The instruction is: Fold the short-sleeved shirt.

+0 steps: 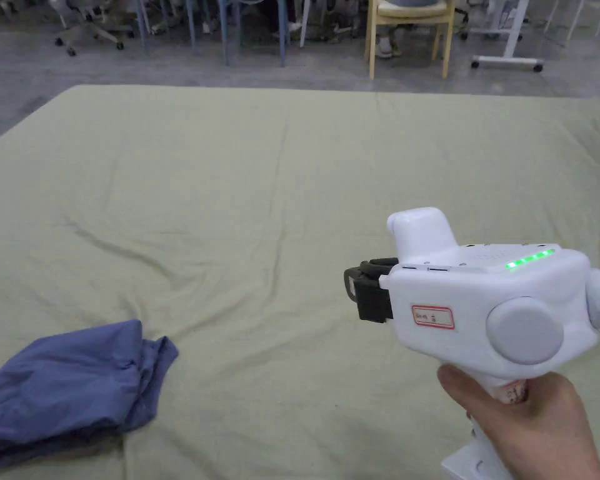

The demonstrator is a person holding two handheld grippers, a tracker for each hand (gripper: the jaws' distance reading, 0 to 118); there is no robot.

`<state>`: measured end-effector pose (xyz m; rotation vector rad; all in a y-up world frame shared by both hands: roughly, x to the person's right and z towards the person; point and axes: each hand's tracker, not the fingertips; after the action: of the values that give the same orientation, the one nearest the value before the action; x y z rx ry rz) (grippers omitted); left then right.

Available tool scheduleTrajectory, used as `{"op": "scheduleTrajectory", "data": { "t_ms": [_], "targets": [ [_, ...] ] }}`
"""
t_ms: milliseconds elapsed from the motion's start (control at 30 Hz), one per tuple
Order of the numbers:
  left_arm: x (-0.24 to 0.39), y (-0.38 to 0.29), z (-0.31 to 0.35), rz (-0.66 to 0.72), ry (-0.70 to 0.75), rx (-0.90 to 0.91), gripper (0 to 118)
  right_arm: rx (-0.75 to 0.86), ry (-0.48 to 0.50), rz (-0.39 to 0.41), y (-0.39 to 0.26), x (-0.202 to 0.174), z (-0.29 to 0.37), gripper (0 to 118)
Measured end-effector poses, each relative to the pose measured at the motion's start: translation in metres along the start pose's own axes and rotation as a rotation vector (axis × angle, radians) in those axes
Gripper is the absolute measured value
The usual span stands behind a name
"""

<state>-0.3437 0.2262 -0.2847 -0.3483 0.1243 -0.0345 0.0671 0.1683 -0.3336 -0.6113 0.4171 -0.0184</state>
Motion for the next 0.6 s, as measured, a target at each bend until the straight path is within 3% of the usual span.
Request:
{"op": "scheduleTrajectory", "data": {
  "t_ms": [333,600],
  "targets": [
    [0.173,0.054,0.051,-0.063,-0.306,0.208,0,0.257,-0.346,-0.034,0.001,0.085,0.172,2],
    [0.227,0.070,0.068,-0.089,-0.337,0.236,0,0.413,-0.540,-0.072,-0.004,0.123,0.251,2]
  ]
}}
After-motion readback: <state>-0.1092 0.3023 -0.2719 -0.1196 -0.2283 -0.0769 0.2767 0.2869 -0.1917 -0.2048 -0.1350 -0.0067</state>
